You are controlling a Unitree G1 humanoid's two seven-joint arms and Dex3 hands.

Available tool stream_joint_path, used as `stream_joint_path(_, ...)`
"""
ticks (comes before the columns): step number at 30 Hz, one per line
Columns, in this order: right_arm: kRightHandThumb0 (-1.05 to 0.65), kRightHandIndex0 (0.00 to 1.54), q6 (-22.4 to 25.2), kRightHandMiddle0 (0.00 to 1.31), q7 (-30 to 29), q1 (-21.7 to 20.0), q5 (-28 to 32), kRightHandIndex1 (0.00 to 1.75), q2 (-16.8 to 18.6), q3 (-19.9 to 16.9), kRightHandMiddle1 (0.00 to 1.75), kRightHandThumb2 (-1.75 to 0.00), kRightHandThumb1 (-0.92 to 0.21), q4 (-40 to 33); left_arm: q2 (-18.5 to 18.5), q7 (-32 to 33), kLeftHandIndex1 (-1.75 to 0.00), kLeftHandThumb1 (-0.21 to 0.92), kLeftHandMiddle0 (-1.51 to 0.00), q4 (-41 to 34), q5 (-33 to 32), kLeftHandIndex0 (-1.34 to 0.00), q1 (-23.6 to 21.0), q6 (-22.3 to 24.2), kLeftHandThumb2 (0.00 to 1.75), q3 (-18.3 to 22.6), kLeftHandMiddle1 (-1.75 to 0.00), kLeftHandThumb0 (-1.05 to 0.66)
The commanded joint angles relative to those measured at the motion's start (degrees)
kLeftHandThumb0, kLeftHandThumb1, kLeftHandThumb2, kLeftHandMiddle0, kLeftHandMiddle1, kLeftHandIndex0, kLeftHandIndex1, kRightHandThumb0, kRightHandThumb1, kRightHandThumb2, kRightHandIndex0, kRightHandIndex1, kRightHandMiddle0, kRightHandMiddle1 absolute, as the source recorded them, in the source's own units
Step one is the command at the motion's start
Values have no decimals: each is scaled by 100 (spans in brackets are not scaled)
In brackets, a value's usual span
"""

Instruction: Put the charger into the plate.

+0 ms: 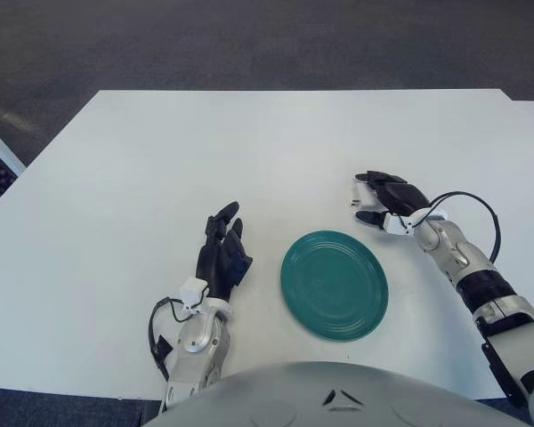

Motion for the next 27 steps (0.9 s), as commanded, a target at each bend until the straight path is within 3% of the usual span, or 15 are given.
stream_joint_path(1, -92, 23, 34, 0, -101, -12, -155, 2, -32, 185, 54, -60, -92, 740, -149, -22, -83, 92, -32, 13, -42, 0, -11, -74, 87, -41, -1, -91)
stream_joint_path(8, -91, 25, -127, 0, -227, -167, -135, 2, -70, 387, 56, -60, -92, 1243, -132, -122, -83, 92, -30, 38, -169, 0, -34, -150, 88, -57, 0, -92)
stream_joint_path(16, -85, 38, -472, 0, -381, -204, -247, 6, -426, 633, 69, -60, -92, 1563, -207, 49, -86, 92, -32, 6, -92, -1, -5, -107, 87, -74, -2, -94)
stream_joint_path(17, -84, 44, -496, 0, -405, -225, -247, 8, -445, 661, 90, -60, -92, 1605, -213, 61, -86, 92, -33, 12, -86, -2, -7, -116, 87, -78, -2, -95)
stream_joint_path(18, -82, 53, -608, 0, -603, -327, -314, 13, -527, 721, 123, -61, -92, 1776, -243, 98, -87, 92, -34, 19, -99, -2, 5, -119, 86, -83, -2, -95)
stream_joint_path(19, -76, 53, -690, 11, -751, -401, -362, 69, -585, 765, 142, -59, -92, 1901, -265, 124, -88, 92, -35, 24, -110, -2, 14, -119, 86, -86, -2, -95)
stream_joint_path(21, -70, 54, -771, 24, -1096, -516, -541, 121, -670, 923, 158, -58, -92, 2077, -275, 147, -88, 92, -36, 33, -116, -3, 29, -139, 86, -94, -3, -95)
stream_joint_path(24, -65, 56, -819, 36, -1527, -650, -776, 157, -708, 1128, 169, -58, -92, 2296, -261, 111, -89, 92, -38, 54, -170, -4, 22, -188, 86, -100, -4, -94)
stream_joint_path(27, -61, 60, -845, 45, -1924, -748, -943, 169, -714, 1273, 173, -61, -92, 2463, -256, 59, -90, 92, -39, 66, -261, -4, 20, -231, 86, -93, -4, -94)
